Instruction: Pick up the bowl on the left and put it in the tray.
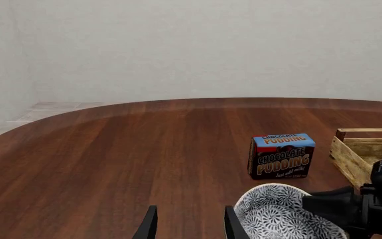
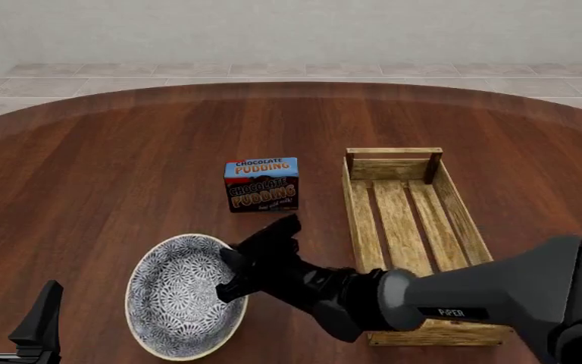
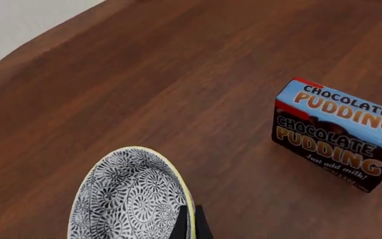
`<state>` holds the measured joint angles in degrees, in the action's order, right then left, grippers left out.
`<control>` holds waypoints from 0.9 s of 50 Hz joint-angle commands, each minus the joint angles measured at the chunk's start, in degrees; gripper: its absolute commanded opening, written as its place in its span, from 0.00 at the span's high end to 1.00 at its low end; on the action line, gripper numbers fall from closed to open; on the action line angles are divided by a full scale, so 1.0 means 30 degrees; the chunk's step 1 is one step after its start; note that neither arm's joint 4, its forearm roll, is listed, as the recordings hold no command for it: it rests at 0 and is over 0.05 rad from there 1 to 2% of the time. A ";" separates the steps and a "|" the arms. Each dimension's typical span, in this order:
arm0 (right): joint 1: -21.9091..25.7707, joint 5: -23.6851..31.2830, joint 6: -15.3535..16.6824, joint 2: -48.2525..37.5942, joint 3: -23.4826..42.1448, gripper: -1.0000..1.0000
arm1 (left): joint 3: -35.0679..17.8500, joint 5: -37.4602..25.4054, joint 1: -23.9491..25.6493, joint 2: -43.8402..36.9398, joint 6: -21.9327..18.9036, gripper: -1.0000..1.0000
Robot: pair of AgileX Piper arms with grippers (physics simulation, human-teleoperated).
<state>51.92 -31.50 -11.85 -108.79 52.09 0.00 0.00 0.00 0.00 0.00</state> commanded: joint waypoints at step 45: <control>0.0101 0.0853 0.1453 0.5936 -0.2542 1.00 | 0.0000 0.0000 0.0000 0.0000 0.0000 0.00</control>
<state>52.22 -30.04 -8.96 -94.06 44.96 0.00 0.00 0.00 0.00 0.00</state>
